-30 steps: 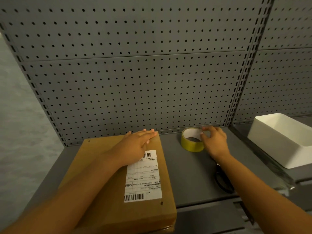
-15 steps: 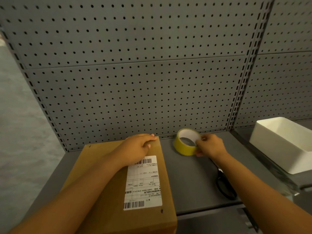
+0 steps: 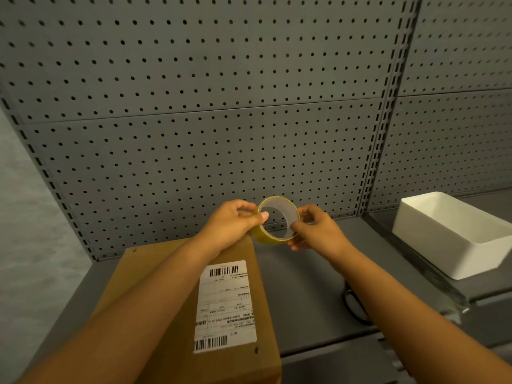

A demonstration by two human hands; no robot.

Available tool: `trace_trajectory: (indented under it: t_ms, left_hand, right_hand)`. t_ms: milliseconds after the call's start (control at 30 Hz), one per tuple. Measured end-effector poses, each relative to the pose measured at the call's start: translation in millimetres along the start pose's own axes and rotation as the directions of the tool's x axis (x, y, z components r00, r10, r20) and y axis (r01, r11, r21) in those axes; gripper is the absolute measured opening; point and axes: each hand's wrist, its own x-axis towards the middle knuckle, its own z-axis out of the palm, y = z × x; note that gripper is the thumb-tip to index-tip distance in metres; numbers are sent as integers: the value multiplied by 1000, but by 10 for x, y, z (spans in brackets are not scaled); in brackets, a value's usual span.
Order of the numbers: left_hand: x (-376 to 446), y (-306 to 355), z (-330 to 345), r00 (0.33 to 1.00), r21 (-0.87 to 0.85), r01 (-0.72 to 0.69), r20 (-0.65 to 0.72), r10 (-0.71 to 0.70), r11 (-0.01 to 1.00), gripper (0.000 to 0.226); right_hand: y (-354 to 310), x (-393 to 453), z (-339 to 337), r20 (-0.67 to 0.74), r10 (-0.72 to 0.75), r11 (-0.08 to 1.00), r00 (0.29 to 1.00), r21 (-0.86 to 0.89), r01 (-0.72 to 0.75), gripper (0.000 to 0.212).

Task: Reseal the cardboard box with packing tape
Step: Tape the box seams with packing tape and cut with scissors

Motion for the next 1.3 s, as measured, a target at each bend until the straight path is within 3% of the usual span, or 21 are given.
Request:
trace_trajectory:
  t_ms: [200, 400, 533, 633, 767, 900, 1300]
  left_hand:
    - [-59, 78, -14, 982, -9, -174, 70, 174, 985, 53]
    - [-119, 159, 15, 916, 95, -376, 189, 354, 922, 65]
    - [-122, 138, -17, 900, 121, -415, 201, 387, 902, 72]
    - [-131, 137, -56, 933, 87, -305, 226, 279, 949, 79]
    - [-107, 65, -52, 989, -34, -61, 131, 65, 998, 46]
    - [-125, 77, -73, 980, -283, 156, 162, -113, 946, 31]
    - [-176, 49, -251, 990, -307, 121, 112, -91, 944, 25]
  right_hand:
    - [-75, -37, -28, 40, -95, 995, 995, -8, 96, 45]
    - [-142, -2, -91, 164, -147, 970, 975, -169, 175, 40]
    - [-153, 2, -190, 236, -187, 974, 954, -79, 210, 26]
    - [-139, -4, -197, 227, -227, 970, 947, -39, 242, 19]
    - [-84, -17, -171, 213, -284, 958, 935, 30, 285, 20]
    - [-83, -32, -133, 218, -322, 946, 921, 48, 320, 23]
    - [-146, -34, -22, 179, -338, 939, 924, 7, 343, 15]
